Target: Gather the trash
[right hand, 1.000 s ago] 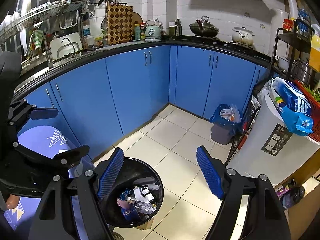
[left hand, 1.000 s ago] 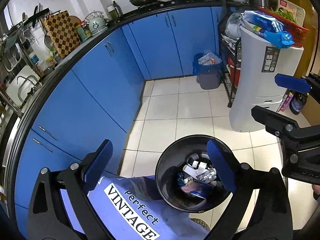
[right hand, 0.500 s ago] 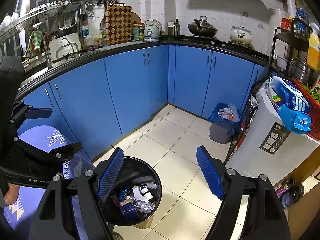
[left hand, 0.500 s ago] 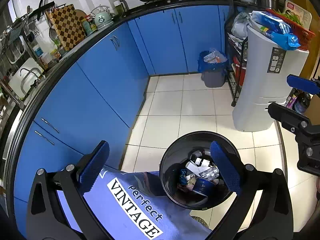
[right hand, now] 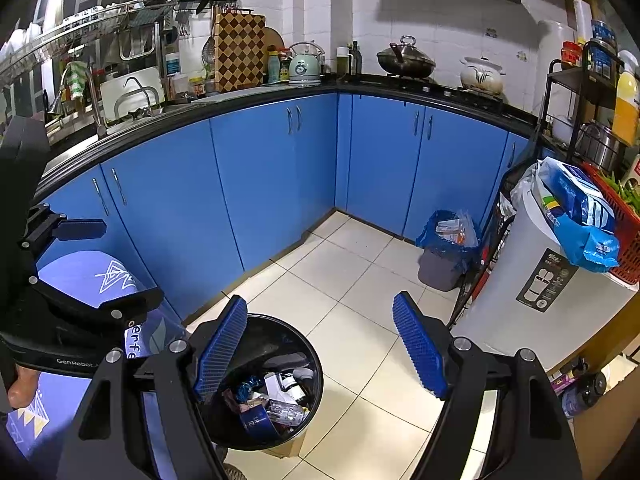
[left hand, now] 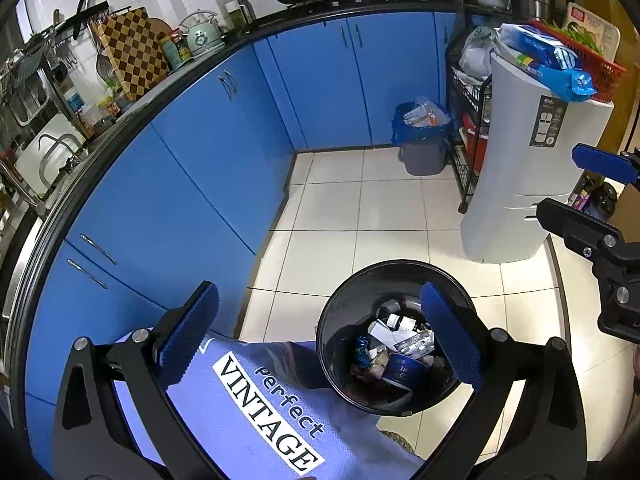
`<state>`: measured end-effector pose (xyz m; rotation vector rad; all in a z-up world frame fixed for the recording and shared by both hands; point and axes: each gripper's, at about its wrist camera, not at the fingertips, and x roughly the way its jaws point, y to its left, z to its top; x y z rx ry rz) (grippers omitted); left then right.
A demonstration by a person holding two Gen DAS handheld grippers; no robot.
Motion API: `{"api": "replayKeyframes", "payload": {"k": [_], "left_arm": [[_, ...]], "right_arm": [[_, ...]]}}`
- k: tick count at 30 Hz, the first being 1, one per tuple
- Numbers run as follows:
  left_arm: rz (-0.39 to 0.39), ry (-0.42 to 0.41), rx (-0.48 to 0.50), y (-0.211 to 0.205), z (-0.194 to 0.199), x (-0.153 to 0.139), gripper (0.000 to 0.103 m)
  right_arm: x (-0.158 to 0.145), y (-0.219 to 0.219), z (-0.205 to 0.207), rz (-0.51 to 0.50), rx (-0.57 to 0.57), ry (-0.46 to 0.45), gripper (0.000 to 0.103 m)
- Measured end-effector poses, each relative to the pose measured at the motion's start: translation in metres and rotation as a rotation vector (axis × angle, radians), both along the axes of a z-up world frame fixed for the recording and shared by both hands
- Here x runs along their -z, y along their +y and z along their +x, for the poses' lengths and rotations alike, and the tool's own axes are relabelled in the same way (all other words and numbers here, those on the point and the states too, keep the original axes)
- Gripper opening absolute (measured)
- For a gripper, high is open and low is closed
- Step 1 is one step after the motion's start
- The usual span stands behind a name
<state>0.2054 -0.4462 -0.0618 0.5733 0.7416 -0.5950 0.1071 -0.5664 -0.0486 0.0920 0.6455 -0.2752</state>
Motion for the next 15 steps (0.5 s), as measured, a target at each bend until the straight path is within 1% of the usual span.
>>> {"api": "replayKeyframes", "payload": {"k": [15], "left_arm": [[0.002,-0.035,-0.002,0.0022,-0.0044,-0.0050,0.099]], "right_arm": [[-0.0020,-0.0053,-0.0036,0.006,0.009,-0.003,0.074]]}}
